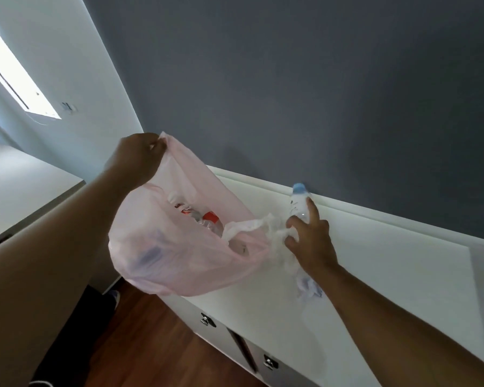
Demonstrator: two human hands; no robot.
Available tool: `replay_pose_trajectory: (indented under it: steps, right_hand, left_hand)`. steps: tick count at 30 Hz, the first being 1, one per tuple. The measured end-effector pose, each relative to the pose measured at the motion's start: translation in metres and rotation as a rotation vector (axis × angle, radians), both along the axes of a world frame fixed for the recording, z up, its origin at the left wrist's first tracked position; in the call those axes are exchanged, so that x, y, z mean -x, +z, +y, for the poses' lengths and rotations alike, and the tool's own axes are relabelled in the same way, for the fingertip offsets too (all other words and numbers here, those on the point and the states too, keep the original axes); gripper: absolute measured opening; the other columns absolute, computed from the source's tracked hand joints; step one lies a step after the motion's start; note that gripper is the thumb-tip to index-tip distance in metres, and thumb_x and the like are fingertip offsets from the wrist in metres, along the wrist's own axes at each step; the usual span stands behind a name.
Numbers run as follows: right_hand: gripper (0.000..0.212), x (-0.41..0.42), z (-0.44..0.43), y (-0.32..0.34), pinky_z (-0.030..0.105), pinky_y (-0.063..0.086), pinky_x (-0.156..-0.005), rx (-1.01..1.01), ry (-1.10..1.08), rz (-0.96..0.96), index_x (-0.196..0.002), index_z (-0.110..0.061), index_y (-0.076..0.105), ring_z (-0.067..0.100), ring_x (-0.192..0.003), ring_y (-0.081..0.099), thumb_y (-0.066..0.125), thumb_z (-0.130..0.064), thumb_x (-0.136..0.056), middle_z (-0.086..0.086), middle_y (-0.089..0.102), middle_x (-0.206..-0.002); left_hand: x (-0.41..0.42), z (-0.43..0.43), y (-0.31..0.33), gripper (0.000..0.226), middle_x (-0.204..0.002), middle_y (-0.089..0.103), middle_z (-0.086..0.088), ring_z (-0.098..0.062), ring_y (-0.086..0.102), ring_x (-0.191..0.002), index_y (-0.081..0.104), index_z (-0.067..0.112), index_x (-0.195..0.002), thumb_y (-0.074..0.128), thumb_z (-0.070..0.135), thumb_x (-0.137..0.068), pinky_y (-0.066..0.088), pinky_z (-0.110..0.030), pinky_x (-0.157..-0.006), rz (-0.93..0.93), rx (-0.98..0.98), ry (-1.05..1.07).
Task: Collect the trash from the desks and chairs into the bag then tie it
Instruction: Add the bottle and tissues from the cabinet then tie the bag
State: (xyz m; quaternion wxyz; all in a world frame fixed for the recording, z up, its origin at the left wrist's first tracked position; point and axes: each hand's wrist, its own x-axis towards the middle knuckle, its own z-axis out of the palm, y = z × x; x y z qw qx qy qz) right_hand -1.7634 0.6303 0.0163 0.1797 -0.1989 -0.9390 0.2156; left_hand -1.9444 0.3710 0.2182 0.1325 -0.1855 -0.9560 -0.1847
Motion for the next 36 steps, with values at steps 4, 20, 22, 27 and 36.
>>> replay_pose_trajectory:
  steps: [4,20,22,27,36]
  right_hand:
    - [0.026,0.024,0.001,0.073,0.040,0.053,-0.092,0.107,0.119,0.336,-0.097,-0.031,0.059,0.030,-0.128,0.039,0.075,-0.021,-0.079,-0.006,0.012,-0.158]
    - [0.050,0.067,-0.135,0.086,0.041,0.038,-0.111,-0.139,0.844,-0.002,-0.138,-0.041,0.041,0.020,-0.145,0.018,0.060,-0.031,-0.093,-0.019,-0.013,-0.158]
    - [0.050,0.078,-0.140,0.088,0.041,0.037,-0.109,-0.195,0.825,-0.110,-0.138,-0.040,0.039,0.024,-0.144,0.021,0.059,-0.032,-0.093,-0.011,-0.007,-0.161]
    - [0.058,0.092,-0.136,0.083,0.048,0.034,-0.106,-0.362,0.606,-0.036,-0.141,-0.039,0.038,0.035,-0.136,0.029,0.062,-0.042,-0.088,0.006,0.018,-0.159]
    - [0.029,0.086,-0.040,0.040,0.041,0.044,-0.087,0.001,-0.037,0.185,-0.119,-0.016,0.059,0.036,-0.110,0.050,0.054,-0.029,-0.093,0.011,0.052,-0.123]
  left_hand:
    - [0.001,0.012,0.011,0.043,-0.115,0.069,-0.020,-0.040,0.059,-0.110,0.070,0.003,-0.104,0.039,0.033,-0.106,0.045,-0.040,-0.094,-0.024,-0.058,-0.007]
    - [0.009,-0.018,0.051,0.014,-0.066,0.048,-0.002,-0.019,0.040,-0.048,0.064,0.016,-0.098,0.052,0.023,-0.099,0.035,-0.023,-0.044,-0.352,-0.517,0.174]
    - [0.008,-0.020,0.046,0.015,-0.062,0.047,-0.002,-0.020,0.038,-0.047,0.067,0.017,-0.096,0.053,0.021,-0.098,0.034,-0.022,-0.044,-0.334,-0.499,0.156]
    - [0.014,-0.019,0.044,0.019,-0.065,0.050,0.000,-0.019,0.042,-0.050,0.069,0.019,-0.097,0.051,0.023,-0.100,0.036,-0.022,-0.047,-0.290,-0.474,0.126]
    - [0.034,-0.012,0.028,0.031,-0.080,0.057,-0.004,-0.022,0.050,-0.068,0.073,0.013,-0.113,0.048,0.027,-0.101,0.040,-0.027,-0.063,-0.193,-0.477,0.131]
